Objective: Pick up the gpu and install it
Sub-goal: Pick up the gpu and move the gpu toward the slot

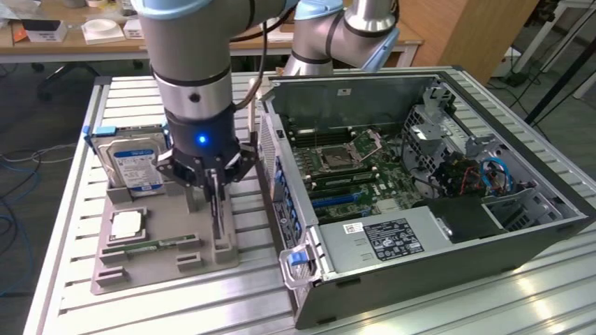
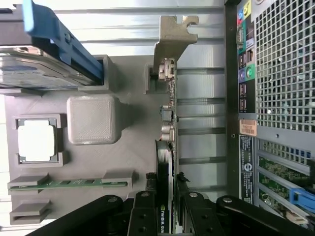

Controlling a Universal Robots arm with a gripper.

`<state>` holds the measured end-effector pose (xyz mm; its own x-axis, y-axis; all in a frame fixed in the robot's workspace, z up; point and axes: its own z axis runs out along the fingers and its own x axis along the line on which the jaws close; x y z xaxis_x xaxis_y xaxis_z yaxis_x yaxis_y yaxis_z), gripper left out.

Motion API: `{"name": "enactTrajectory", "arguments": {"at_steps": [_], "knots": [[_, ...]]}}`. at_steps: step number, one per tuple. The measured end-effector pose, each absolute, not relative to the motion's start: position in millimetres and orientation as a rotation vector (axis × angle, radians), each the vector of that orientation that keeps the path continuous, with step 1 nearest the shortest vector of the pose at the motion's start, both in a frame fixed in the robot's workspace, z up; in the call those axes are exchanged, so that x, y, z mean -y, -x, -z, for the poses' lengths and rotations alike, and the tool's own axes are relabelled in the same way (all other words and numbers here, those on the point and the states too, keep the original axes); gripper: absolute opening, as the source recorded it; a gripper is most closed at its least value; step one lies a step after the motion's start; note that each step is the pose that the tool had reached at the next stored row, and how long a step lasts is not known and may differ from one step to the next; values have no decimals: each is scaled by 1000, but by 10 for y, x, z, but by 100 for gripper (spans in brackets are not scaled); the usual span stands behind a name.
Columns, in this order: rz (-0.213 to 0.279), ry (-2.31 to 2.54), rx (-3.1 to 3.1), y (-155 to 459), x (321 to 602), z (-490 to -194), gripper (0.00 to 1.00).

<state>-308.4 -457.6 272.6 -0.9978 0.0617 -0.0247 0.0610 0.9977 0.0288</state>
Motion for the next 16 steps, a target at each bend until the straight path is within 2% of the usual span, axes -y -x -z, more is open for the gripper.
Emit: {"name": "enactTrajectory", "arguments": {"at_steps": [8, 16], "knots": [[-44, -96, -3114, 3085, 4576, -3084, 26], [-44, -96, -3114, 3085, 4576, -3301, 26]]}}
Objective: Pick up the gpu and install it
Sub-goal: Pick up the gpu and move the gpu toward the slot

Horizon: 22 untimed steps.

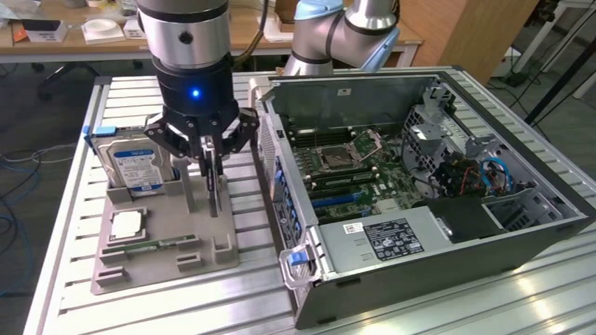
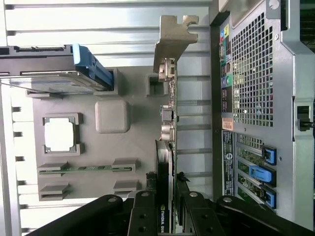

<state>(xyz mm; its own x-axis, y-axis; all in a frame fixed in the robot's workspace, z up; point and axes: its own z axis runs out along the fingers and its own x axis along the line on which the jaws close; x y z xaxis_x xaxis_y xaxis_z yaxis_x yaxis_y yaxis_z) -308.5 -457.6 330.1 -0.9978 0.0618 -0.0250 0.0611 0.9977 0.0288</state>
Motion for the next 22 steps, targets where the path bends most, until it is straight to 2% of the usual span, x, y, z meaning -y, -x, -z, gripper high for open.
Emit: {"name": "enactTrajectory", "arguments": {"at_steps": [16, 22], "knots": [[-44, -96, -3114, 3085, 4576, -3307, 26], [-44, -96, -3114, 3085, 4576, -3489, 26]]}}
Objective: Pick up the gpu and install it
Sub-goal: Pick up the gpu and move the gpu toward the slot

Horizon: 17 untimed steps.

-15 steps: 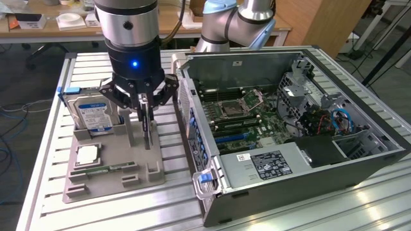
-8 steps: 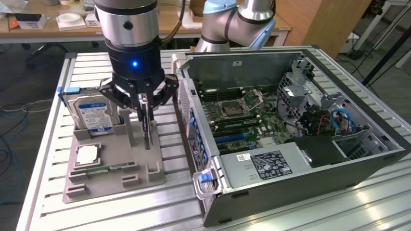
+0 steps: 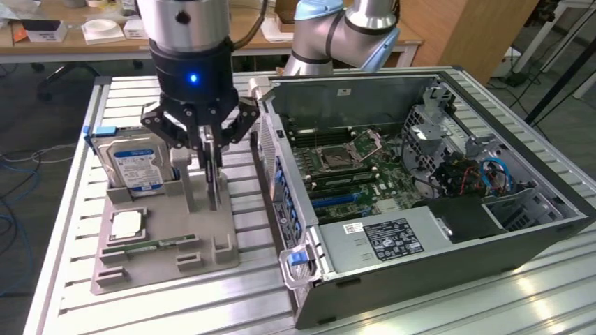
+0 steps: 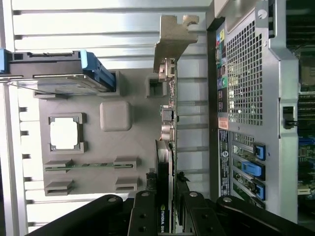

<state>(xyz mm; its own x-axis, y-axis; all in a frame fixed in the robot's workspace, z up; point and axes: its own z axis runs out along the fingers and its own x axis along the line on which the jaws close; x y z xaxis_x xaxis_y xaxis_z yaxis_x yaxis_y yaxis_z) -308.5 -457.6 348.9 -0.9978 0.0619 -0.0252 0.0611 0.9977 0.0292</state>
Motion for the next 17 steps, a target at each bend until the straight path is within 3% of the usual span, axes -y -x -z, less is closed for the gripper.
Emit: {"name": "enactTrajectory", "arguments": {"at_steps": [17], "knots": [[-44, -96, -3113, 3085, 4576, -4263, 26]]}}
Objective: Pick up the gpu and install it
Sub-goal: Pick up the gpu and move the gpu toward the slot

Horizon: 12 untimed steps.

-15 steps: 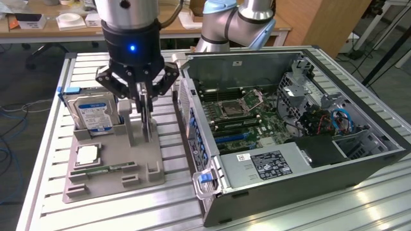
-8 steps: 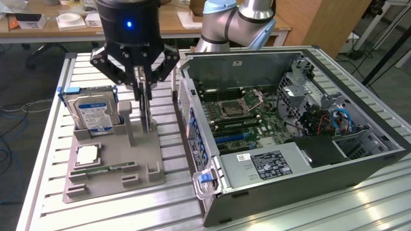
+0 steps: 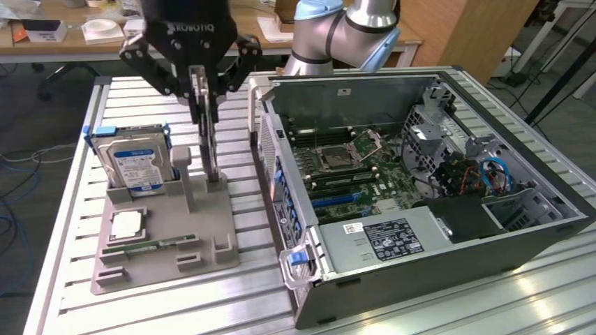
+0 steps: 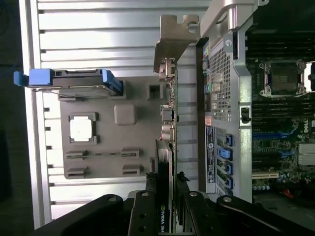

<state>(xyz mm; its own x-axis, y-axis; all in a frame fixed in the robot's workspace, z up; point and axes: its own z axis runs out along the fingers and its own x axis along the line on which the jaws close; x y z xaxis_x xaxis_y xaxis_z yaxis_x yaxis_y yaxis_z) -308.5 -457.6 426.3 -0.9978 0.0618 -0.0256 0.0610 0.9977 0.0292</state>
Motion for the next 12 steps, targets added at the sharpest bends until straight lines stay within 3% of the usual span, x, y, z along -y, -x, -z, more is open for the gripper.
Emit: {"name": "enactTrajectory", "arguments": {"at_steps": [12], "knots": [[-44, -85, -3114, 2955, 4576, -4341, 26]]}}
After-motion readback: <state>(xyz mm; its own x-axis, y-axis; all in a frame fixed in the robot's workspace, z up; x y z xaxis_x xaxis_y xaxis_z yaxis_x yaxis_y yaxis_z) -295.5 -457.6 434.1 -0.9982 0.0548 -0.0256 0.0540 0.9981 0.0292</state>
